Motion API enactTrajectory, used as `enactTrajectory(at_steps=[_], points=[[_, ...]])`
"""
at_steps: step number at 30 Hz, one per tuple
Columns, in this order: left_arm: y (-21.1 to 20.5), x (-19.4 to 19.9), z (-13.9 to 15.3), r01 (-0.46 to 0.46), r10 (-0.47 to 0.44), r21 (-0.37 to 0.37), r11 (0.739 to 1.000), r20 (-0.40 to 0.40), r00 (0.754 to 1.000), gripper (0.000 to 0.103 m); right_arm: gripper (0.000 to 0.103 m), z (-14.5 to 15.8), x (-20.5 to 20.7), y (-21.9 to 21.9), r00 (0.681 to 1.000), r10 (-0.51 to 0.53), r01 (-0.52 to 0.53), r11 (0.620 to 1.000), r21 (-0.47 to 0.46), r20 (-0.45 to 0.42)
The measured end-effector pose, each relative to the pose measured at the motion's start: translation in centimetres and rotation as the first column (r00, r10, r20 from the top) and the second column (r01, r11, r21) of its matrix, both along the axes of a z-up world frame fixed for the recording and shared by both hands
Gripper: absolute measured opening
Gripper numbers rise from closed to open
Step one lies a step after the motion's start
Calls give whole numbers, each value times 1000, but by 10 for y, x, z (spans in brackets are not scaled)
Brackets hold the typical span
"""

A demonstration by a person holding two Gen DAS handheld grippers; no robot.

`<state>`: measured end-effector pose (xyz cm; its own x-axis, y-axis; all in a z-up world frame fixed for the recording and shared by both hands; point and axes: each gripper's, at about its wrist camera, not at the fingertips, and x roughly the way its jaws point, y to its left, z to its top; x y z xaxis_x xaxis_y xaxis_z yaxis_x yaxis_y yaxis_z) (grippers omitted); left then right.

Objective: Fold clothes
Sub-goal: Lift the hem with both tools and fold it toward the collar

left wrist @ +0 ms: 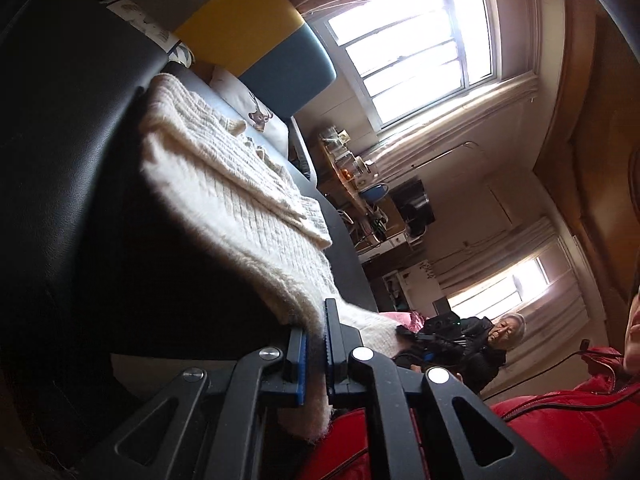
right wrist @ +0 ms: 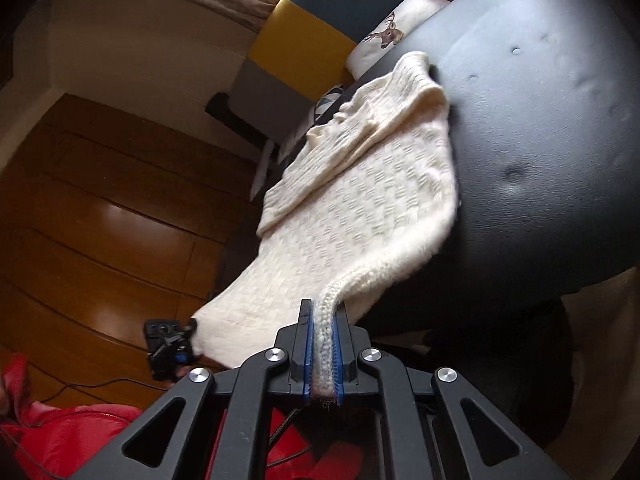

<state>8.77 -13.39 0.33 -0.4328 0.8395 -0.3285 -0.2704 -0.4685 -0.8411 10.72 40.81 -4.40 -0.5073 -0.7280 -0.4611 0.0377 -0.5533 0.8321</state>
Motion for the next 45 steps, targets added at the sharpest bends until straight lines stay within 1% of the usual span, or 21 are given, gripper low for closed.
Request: enactTrajectory(at_steps=[1, 2, 5, 9, 11, 14, 20, 22, 24, 27, 30, 34, 37, 40, 41, 43, 45], points=[[-1, -2, -1, -8, 8, 11, 1000, 10, 1000, 5, 8, -4, -3, 2, 1000, -15, 15, 1000, -12, 14], [-3, -3, -2, -16, 16, 23, 1000, 20, 1000, 5, 8, -9, -8, 7, 999, -35, 37, 998, -56, 36], [-8, -6, -5, -41, 38, 80, 996, 33, 999, 5, 8, -9, -9, 16, 998, -59, 63, 990, -129, 33], [-17, -1, 2, -43, 40, 139, 989, 29, 999, 5, 8, 7, -9, 11, 998, -62, 56, 974, -219, -19], [-21, 2, 7, -42, 39, 164, 986, 23, 999, 5, 8, 22, -4, 12, 997, -61, 47, 968, -247, -53], [-26, 7, 15, -40, 38, 201, 979, 15, 999, 5, 8, 37, -2, 15, 994, -68, 40, 957, -286, -89], [-37, 18, 31, -35, 37, 274, 961, -2, 999, 5, 8, 54, -1, 16, 991, -68, 28, 946, -324, -114], [-45, 14, 33, -51, 54, 317, 947, 0, 999, 5, 8, 58, -8, 15, 989, -63, 17, 945, -326, -132], [-52, 1, 30, -73, 74, 370, 926, 11, 997, 5, 8, 55, -27, 13, 989, -67, 22, 944, -329, -129], [-58, -25, 17, -120, 104, 408, 905, 61, 993, 5, 8, 49, -56, 10, 990, -75, 30, 942, -335, -122], [-59, -55, 4, -161, 124, 438, 884, 114, 986, 5, 8, 38, -92, 14, 988, -116, 72, 927, -368, -98], [-53, -103, 0, -166, 123, 411, 896, 129, 984, 5, 8, 34, -132, 22, 985, -150, 107, 916, -387, -84], [-54, -132, -4, -189, 142, 383, 904, 148, 979, 5, 8, 30, -161, 29, 980, -192, 155, 908, -389, -58], [-59, -155, -18, -242, 173, 384, 891, 207, 963, 5, 8, 20, -189, 31, 975, -220, 194, 896, -399, -21], [-60, -165, -26, -267, 186, 382, 885, 236, 954, 5, 8, 15, -199, 31, 974, -228, 207, 892, -403, -5], [-60, -179, -37, -288, 192, 381, 878, 271, 943, 5, 8, 9, -215, 30, 972, -233, 223, 893, -391, 22], [-62, -194, -52, -328, 208, 387, 862, 321, 924, 5, 8, 4, -231, 27, 972, -229, 229, 893, -387, 47]])
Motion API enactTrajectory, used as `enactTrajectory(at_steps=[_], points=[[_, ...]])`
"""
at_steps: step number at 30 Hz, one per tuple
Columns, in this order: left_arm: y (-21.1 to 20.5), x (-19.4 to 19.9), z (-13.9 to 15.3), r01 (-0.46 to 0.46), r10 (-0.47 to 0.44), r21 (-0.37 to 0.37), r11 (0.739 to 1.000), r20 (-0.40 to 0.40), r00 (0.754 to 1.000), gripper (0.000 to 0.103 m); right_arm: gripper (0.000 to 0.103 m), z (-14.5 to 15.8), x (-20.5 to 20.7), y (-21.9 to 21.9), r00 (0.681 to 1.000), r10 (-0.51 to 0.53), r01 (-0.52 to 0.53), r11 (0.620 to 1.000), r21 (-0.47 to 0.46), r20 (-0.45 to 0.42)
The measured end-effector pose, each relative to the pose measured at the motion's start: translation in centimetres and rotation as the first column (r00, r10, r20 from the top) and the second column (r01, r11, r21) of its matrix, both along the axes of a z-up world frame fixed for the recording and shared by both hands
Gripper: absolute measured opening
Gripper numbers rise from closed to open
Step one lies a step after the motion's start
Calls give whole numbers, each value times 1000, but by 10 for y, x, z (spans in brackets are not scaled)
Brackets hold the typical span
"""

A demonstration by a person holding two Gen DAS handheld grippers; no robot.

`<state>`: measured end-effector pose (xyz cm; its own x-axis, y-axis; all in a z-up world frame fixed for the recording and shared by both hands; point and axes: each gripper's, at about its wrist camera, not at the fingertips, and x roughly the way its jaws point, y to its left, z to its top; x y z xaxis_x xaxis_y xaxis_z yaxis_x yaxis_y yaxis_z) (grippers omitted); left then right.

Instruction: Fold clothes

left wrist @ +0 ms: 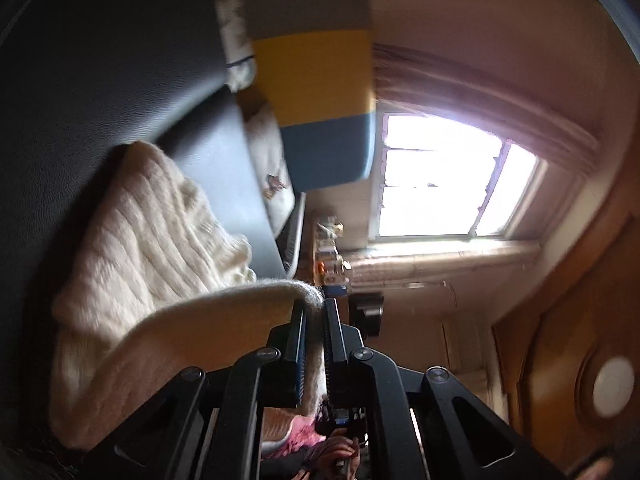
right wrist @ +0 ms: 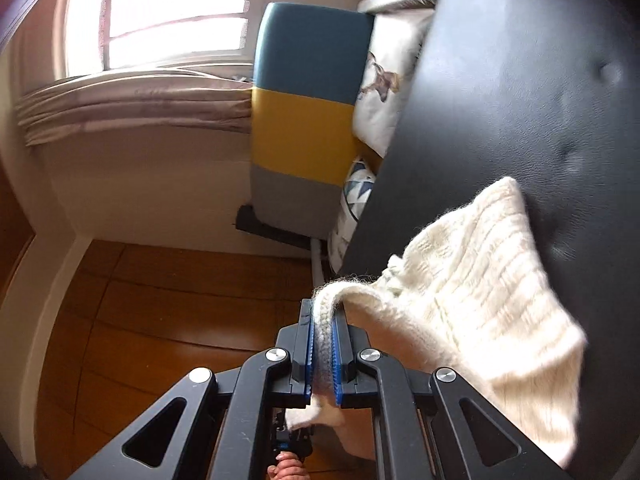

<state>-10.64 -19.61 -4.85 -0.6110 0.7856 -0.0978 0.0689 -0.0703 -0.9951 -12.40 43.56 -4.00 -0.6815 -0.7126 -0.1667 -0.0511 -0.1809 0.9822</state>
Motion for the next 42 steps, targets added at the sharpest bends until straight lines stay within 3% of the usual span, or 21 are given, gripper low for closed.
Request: enactTrajectory(at_steps=[4, 7, 11, 14, 16, 17, 19, 20, 22, 25, 28, 31, 33, 36, 38, 39, 42], points=[[-4, -22, -21, -70, 63, 85, 994, 86, 994, 5, 8, -8, -28, -5, 999, -17, 16, 1000, 5, 50], [-2, -44, -34, -101, 92, 73, 992, 126, 988, 5, 8, -28, -52, -8, 988, -49, 44, 998, 36, 144], [1, -71, -61, -135, 127, 20, 991, 226, 966, 9, 9, -54, -71, -11, 972, -87, 73, 995, 75, 217], [-5, -85, -72, -170, 172, -26, 985, 232, 957, 9, 9, -73, -83, -12, 959, -116, 92, 991, 102, 258], [-8, -93, -76, -159, 181, -106, 981, 248, 952, 15, 14, -80, -87, -13, 959, -126, 99, 988, 118, 255], [-7, -96, -77, -143, 177, -143, 979, 260, 949, 16, 20, -80, -88, -13, 962, -128, 100, 987, 125, 240], [-6, -96, -72, -130, 179, -203, 970, 244, 953, 16, 49, -72, -87, -10, 974, -130, 106, 986, 131, 184], [-6, -94, -67, -133, 184, -228, 965, 218, 958, 17, 56, -65, -86, -8, 976, -150, 123, 979, 165, 158], [-3, -87, -53, -146, 196, -293, 945, 148, 969, 21, 71, -40, -75, -5, 974, -210, 174, 936, 307, 89], [13, -75, -25, -110, 132, -456, 883, 17, 991, 26, 73, -13, -67, -20, 994, -110, 83, 861, 501, 24], [37, -70, -5, -38, -9, -635, 772, -69, 998, 30, 70, 3, -62, -50, 999, 29, -32, 684, 729, 16], [62, -78, 0, 23, -109, -770, 638, -61, 992, 32, 69, 6, -59, -81, 986, 162, -97, 471, 877, 22], [72, -89, -4, 67, -136, -800, 596, -18, 991, 32, 69, -1, -66, -94, 981, 181, -129, 366, 922, 65], [83, -107, -8, 110, -149, -826, 553, 32, 988, 32, 65, -15, -84, -94, 981, 163, -161, 384, 909, 105], [85, -113, -13, 115, -140, -821, 560, 43, 989, 32, 49, -21, -93, -95, 978, 150, -192, 371, 908, 145], [85, -114, -15, 122, -140, -817, 564, 51, 989, 32, 33, -23, -102, -101, 974, 155, -211, 361, 908, 165], [90, -111, -20, 130, -155, -829, 545, 52, 986, 30, 12, -21, -99, -109, 969, 181, -218, 314, 924, 168]])
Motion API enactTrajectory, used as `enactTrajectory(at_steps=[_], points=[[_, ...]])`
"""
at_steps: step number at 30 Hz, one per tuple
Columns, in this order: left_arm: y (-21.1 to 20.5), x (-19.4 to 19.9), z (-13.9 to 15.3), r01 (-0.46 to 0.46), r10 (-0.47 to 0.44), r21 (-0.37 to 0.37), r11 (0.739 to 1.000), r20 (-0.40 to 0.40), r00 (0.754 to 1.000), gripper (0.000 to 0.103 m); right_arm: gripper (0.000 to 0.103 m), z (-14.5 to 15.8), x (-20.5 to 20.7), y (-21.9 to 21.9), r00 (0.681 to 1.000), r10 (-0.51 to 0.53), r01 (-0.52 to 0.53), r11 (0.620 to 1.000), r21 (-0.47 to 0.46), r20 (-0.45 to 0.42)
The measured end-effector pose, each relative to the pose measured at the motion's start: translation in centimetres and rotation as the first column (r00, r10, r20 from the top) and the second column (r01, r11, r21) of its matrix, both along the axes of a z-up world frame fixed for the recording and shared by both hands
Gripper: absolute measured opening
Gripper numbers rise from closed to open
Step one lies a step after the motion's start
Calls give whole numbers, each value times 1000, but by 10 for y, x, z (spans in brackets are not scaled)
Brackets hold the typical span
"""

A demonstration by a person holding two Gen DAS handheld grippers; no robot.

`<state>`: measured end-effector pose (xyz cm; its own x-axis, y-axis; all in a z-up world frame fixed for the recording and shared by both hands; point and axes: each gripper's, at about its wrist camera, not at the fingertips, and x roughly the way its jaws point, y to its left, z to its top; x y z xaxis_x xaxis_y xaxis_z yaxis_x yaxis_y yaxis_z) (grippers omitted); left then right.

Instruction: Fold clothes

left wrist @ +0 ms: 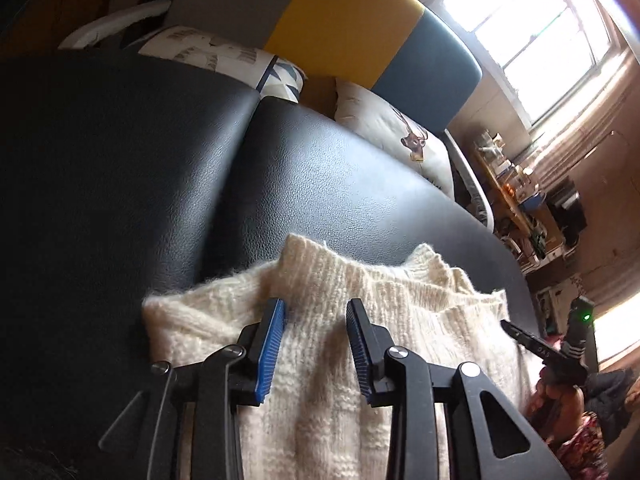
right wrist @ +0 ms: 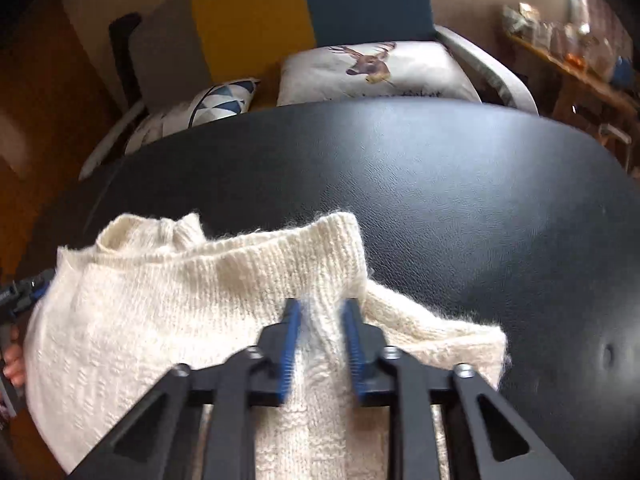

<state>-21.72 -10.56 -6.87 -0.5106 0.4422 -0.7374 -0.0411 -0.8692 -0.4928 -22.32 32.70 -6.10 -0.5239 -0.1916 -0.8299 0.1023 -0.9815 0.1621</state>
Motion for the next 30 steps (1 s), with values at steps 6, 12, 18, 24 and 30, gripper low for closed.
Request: enactTrajectory(at_steps=[6, 12, 18, 24, 30], points=[[-14, 17, 11, -58, 57, -21, 998, -46, 997, 0, 8, 20, 13, 7, 991, -73, 73, 997, -5, -111], [-29, 30, 13, -199, 195, -34, 979, -98, 976, 0, 8, 0, 10, 11, 976, -191, 192, 981, 4, -102], [-24, 55, 12, -272, 258, -96, 958, -135, 957, 16, 38, 12, 22, 7, 964, -223, 225, 974, -3, -144], [3, 80, 24, -269, 262, -5, 963, -201, 944, 20, 39, 52, 45, -57, 981, -31, 10, 994, -109, -194], [45, 74, 4, -125, 75, -239, 963, -208, 975, 21, 39, 50, 46, -155, 968, 219, -231, 967, -105, -119]])
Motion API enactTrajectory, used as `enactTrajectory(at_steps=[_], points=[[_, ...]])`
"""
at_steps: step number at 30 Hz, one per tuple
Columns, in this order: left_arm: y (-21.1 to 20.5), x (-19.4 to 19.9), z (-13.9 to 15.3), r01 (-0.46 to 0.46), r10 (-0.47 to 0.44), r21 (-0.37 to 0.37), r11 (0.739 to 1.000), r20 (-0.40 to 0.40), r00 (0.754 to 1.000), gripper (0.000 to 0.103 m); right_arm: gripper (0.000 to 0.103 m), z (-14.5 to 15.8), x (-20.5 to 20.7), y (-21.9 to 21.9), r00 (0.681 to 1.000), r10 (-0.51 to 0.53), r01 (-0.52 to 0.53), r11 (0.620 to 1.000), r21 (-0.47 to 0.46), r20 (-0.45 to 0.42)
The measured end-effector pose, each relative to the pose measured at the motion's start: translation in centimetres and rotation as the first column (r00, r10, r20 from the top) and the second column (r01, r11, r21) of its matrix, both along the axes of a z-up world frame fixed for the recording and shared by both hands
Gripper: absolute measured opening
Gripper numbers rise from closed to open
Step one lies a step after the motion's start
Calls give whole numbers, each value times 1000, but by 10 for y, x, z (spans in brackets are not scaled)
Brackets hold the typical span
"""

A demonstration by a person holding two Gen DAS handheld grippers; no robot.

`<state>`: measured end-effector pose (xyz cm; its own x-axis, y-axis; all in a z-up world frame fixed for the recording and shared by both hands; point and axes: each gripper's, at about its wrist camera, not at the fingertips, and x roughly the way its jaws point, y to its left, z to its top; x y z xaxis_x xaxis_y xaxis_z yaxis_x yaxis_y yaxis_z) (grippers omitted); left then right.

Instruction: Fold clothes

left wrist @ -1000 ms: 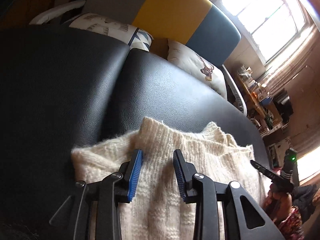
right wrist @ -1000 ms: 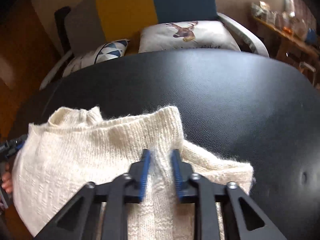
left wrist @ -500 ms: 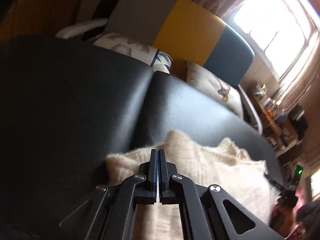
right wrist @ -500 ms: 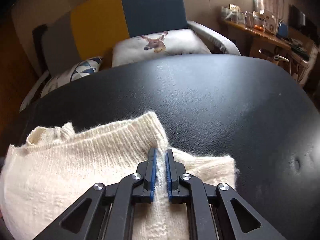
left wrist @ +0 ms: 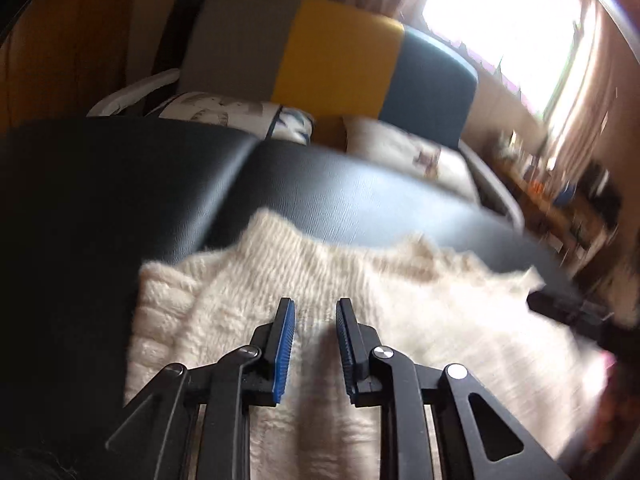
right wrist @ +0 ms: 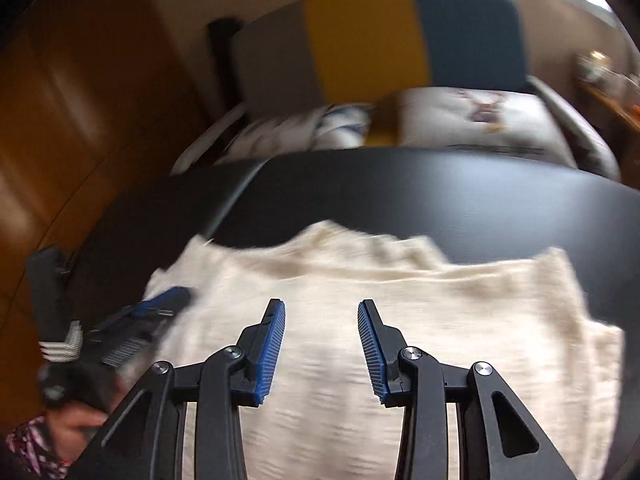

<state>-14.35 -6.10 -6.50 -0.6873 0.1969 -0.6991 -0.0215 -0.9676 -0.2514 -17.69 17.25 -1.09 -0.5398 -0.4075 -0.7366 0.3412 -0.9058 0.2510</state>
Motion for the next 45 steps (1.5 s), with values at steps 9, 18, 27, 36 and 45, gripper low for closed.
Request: enactTrajectory(at_steps=[9, 18, 27, 36, 45], points=[[-19, 7, -9, 5, 0, 126, 992, -34, 999, 20, 31, -38, -10, -50, 997, 41, -55, 977, 207, 71], [-11, 9, -7, -16, 18, 64, 998, -41, 999, 21, 5, -35, -15, -47, 1000, -9, 5, 985, 173, 25], [-5, 8, -5, -19, 20, 9, 1000, -37, 999, 21, 0, -53, -39, -55, 999, -51, 46, 976, 213, 15], [-1, 8, -2, -18, 18, -22, 1000, -31, 999, 21, 0, -64, -37, -45, 998, -56, 55, 988, 143, -1], [6, 5, 29, 39, -39, 57, 998, 3, 999, 31, 1, -67, -36, -38, 998, -60, 59, 995, 85, 7]])
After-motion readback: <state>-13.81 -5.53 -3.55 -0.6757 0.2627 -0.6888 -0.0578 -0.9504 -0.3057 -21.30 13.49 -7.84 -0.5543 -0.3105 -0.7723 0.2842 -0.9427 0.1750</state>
